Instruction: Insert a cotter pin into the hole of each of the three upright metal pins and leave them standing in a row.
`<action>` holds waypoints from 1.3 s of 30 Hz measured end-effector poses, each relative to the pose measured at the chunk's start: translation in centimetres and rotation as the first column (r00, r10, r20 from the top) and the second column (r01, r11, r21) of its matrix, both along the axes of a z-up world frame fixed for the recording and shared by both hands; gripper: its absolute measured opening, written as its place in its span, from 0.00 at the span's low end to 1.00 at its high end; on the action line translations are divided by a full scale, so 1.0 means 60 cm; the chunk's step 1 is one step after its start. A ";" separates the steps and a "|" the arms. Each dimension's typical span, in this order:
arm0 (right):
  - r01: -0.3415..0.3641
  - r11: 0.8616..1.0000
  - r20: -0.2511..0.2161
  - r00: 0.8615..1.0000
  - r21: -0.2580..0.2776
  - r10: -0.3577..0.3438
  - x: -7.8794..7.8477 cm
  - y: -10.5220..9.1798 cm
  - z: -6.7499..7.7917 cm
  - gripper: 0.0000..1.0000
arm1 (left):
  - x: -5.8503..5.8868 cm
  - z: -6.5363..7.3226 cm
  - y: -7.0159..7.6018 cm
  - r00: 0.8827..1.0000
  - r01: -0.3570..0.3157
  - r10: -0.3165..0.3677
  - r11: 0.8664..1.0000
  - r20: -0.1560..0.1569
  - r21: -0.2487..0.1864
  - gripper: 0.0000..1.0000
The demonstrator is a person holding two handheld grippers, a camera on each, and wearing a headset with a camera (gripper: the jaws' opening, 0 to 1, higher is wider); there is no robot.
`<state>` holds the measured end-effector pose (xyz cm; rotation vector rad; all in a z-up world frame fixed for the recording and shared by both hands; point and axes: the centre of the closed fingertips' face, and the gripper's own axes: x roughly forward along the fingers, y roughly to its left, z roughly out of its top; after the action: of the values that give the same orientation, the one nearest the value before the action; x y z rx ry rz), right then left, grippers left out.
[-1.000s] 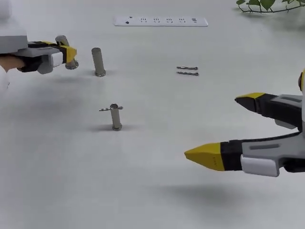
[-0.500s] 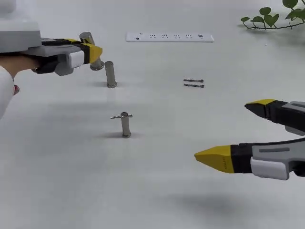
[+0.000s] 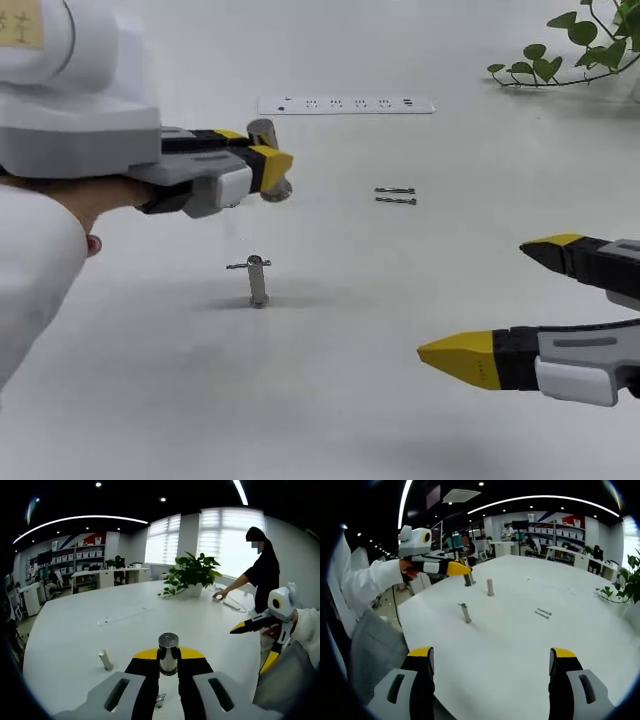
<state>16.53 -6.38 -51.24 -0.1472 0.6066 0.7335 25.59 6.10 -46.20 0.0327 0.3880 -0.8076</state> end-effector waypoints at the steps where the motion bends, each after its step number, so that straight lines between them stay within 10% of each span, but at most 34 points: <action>1: 0.004 1.000 0.001 1.000 0.004 -0.004 -0.001 -0.001 0.001 0.94 | -0.007 -0.004 -0.007 1.000 0.012 -0.012 1.000 -0.006 0.001 0.09; 18: 0.021 1.000 0.001 1.000 0.017 -0.021 -0.011 -0.005 0.001 0.93 | -0.094 -0.095 -0.069 0.990 0.082 -0.075 0.995 -0.117 0.053 0.10; 39: 0.001 0.999 -0.015 1.000 0.048 0.000 -0.013 0.019 -0.019 0.92 | -0.096 -0.157 -0.058 0.988 0.005 0.008 0.996 -0.157 0.084 0.10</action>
<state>15.72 -5.24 -52.40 -0.0973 0.6024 0.7486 19.84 2.63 -55.60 0.0472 0.5710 -0.7948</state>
